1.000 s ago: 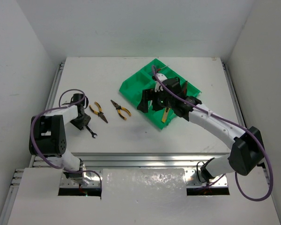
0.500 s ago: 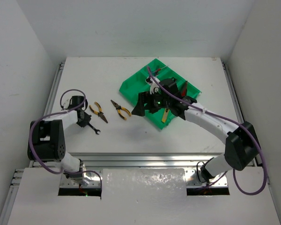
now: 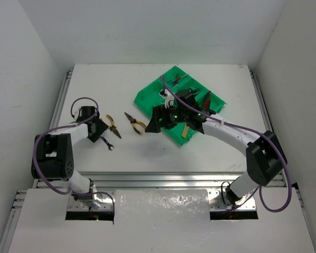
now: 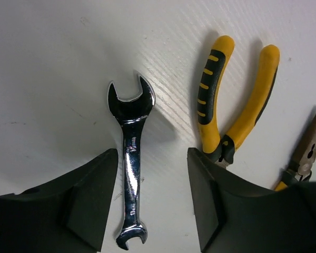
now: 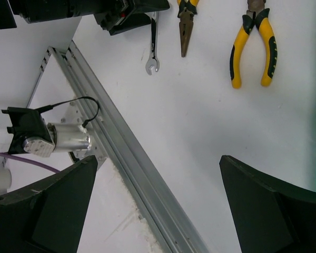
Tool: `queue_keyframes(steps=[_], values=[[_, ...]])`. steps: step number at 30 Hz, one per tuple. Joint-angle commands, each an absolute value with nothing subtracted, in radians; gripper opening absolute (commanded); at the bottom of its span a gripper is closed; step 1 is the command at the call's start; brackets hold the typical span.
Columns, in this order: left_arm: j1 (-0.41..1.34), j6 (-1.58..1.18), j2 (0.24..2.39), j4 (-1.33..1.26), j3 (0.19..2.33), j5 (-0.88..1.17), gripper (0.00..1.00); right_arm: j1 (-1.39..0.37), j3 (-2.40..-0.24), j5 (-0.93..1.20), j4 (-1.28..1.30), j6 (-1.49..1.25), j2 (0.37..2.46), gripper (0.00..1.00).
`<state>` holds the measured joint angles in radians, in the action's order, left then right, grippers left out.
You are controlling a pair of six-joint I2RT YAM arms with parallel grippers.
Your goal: Sort the tools into containers
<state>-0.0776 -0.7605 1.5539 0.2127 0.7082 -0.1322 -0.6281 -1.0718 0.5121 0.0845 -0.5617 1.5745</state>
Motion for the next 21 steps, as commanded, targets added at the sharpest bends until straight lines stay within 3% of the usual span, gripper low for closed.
queue_keyframes(steps=[1,11,14,21], values=[[-0.071,-0.739,1.647,0.385,0.658,-0.155,0.53,-0.626,-1.063,0.517,0.031,-0.563,1.548,0.99],[-0.038,-0.758,1.664,0.601,0.759,-0.253,0.48,-0.623,-0.991,0.509,-0.035,-0.575,1.509,0.99],[-0.035,-0.779,1.686,0.661,0.779,-0.267,0.41,-0.624,-0.989,0.511,-0.032,-0.569,1.509,0.99],[-0.023,-0.778,1.680,0.657,0.767,-0.203,0.39,-0.621,-0.948,0.506,-0.052,-0.564,1.471,0.99]])
